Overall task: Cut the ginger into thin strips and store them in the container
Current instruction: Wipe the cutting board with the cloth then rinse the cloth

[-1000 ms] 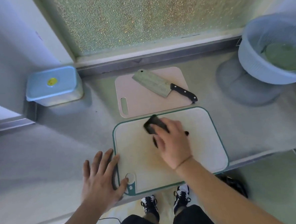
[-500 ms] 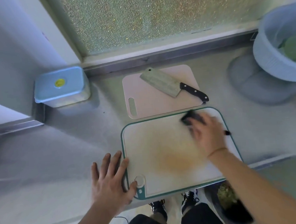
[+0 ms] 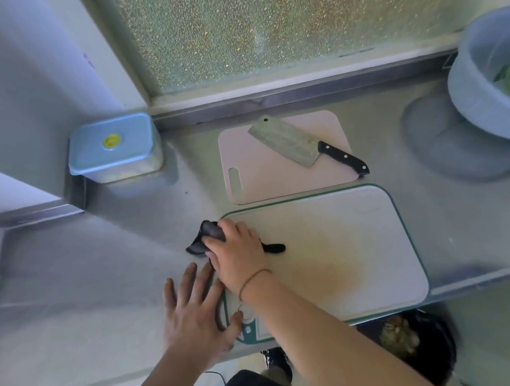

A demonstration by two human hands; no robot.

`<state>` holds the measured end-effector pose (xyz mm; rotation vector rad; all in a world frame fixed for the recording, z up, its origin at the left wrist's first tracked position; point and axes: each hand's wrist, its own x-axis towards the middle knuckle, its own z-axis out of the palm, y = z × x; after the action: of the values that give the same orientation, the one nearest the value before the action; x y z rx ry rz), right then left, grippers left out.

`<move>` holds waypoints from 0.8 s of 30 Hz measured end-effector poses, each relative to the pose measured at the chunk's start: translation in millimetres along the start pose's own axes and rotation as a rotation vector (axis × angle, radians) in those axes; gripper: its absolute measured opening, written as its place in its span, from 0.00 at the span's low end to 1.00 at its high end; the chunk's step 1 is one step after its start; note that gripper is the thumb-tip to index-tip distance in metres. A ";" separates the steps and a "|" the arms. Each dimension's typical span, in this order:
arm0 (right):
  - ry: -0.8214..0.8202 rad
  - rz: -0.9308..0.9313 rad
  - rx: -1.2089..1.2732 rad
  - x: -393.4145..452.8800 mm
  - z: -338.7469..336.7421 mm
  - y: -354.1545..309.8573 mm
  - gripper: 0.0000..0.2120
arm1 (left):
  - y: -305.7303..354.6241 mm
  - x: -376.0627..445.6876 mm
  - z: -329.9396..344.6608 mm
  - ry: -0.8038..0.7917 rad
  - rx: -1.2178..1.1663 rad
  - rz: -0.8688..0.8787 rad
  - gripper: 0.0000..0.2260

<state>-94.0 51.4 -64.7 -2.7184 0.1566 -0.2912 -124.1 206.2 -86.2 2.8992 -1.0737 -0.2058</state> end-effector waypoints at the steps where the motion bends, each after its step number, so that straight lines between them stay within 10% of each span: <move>1: 0.003 -0.019 -0.030 -4.7 -0.2 12.2 0.13 | -0.3 -0.1 1.2 0.017 -0.006 0.004 0.33; 4: 0.026 0.054 -0.079 -40.1 -31.9 88.7 0.13 | -0.2 0.1 1.7 0.067 -0.052 0.003 0.33; 10: 0.259 0.759 -0.195 -99.3 -124.2 242.1 0.23 | 2.2 0.4 -2.1 0.066 -0.079 -0.006 0.31; 18: -0.115 -0.009 0.126 -120.0 -57.4 2.6 0.12 | -4.0 -0.9 0.8 0.021 -0.104 0.017 0.36; 24: -0.143 0.020 -0.101 -155.2 -60.4 59.6 0.15 | 0.6 -0.4 -2.9 0.001 -0.114 -0.028 0.31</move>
<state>-262.5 -2.4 -62.4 -2.8241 0.1614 -0.0852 -124.4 206.0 -83.2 2.8141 -0.9877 -0.2573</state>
